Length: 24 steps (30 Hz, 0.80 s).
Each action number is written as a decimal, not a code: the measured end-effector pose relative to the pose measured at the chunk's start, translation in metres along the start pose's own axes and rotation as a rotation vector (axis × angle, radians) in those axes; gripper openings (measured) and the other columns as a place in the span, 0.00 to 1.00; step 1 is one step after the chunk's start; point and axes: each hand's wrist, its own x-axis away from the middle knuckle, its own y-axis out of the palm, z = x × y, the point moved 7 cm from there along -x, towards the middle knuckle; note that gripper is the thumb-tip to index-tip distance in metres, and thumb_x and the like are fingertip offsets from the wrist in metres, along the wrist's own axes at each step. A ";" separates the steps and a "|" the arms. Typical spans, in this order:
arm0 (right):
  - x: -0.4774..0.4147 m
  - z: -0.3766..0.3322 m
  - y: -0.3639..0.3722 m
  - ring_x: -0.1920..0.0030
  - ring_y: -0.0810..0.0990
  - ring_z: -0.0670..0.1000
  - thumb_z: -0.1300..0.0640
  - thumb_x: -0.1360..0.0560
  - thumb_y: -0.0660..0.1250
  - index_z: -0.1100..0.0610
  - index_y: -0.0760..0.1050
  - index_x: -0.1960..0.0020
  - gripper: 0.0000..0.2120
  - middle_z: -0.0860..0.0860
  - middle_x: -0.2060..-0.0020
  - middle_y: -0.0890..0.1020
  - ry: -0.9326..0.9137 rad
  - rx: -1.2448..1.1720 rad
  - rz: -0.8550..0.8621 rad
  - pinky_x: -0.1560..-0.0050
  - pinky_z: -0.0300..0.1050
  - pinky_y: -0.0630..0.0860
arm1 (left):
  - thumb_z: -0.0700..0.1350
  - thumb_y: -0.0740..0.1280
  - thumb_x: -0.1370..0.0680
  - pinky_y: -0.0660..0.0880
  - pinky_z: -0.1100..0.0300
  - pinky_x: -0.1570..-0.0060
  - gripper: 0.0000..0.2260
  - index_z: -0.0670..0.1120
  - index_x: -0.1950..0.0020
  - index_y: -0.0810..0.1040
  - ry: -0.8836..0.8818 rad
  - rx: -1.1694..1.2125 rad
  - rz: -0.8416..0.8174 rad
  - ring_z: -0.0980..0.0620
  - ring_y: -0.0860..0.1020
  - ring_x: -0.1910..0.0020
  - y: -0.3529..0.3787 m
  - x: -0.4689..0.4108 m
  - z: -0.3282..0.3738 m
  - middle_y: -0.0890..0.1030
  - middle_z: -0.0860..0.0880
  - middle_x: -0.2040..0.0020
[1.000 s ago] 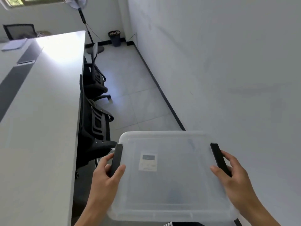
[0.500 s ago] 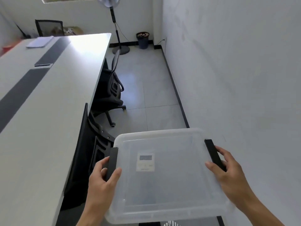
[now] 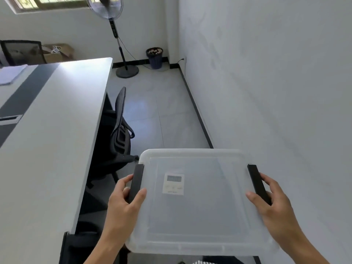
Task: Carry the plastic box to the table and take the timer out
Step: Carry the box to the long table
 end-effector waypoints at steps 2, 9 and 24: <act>-0.044 -0.010 0.012 0.64 0.77 0.51 0.59 0.25 0.68 0.46 0.69 0.34 0.21 0.54 0.58 0.83 0.014 0.002 -0.003 0.65 0.40 0.69 | 0.40 0.69 0.25 0.81 0.54 0.60 0.19 0.48 0.35 0.71 -0.009 0.004 -0.009 0.53 0.84 0.59 0.013 -0.045 0.006 0.85 0.49 0.59; -0.235 -0.049 0.055 0.69 0.70 0.53 0.58 0.25 0.68 0.46 0.70 0.35 0.21 0.62 0.57 0.82 0.037 0.039 -0.051 0.67 0.43 0.67 | 0.40 0.70 0.26 0.81 0.52 0.57 0.19 0.48 0.36 0.72 -0.057 0.018 0.037 0.50 0.84 0.59 0.055 -0.219 0.027 0.86 0.51 0.58; -0.594 -0.210 0.231 0.54 0.84 0.51 0.56 0.26 0.69 0.46 0.68 0.33 0.23 0.51 0.54 0.85 -0.035 0.069 -0.282 0.56 0.44 0.76 | 0.39 0.70 0.26 0.78 0.58 0.59 0.18 0.50 0.38 0.73 -0.140 0.108 0.299 0.52 0.84 0.57 0.042 -0.552 0.091 0.84 0.48 0.53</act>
